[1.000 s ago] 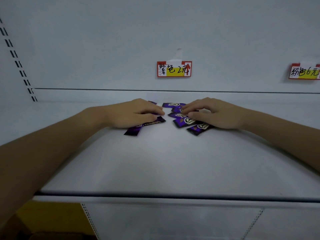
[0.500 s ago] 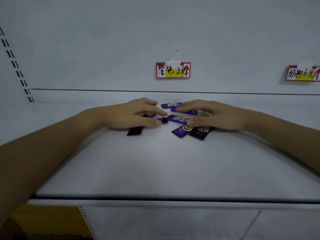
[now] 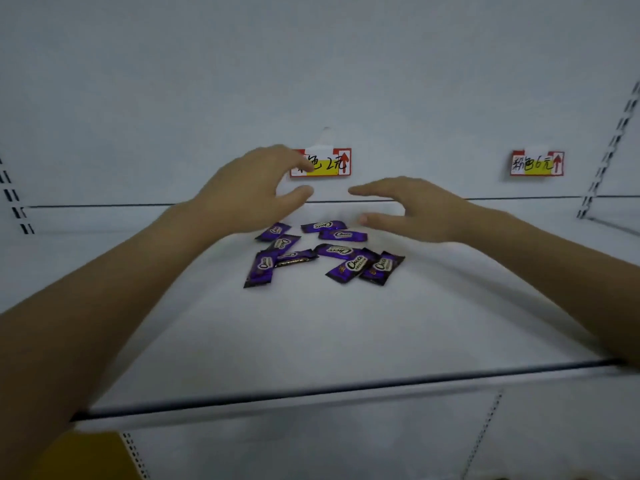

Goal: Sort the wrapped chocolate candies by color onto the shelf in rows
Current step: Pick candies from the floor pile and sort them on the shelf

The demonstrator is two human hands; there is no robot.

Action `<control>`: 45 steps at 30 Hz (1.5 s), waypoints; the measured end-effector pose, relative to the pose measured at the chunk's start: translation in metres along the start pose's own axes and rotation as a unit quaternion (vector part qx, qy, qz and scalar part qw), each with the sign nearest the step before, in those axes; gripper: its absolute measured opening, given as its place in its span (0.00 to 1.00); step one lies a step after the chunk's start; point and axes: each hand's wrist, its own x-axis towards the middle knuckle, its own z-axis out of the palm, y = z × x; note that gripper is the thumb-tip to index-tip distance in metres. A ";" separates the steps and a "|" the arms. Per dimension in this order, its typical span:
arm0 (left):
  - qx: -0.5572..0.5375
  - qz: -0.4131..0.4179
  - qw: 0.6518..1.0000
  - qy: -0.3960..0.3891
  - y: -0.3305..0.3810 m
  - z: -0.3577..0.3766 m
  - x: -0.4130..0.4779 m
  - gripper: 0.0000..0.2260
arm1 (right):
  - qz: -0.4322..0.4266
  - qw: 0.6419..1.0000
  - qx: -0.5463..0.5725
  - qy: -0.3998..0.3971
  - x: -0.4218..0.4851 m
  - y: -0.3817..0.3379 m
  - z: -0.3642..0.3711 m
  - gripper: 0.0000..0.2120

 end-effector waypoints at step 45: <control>-0.232 0.391 0.810 -0.371 0.585 0.370 -0.158 0.15 | 0.795 0.602 -0.070 -0.038 -0.748 -0.034 0.124 0.22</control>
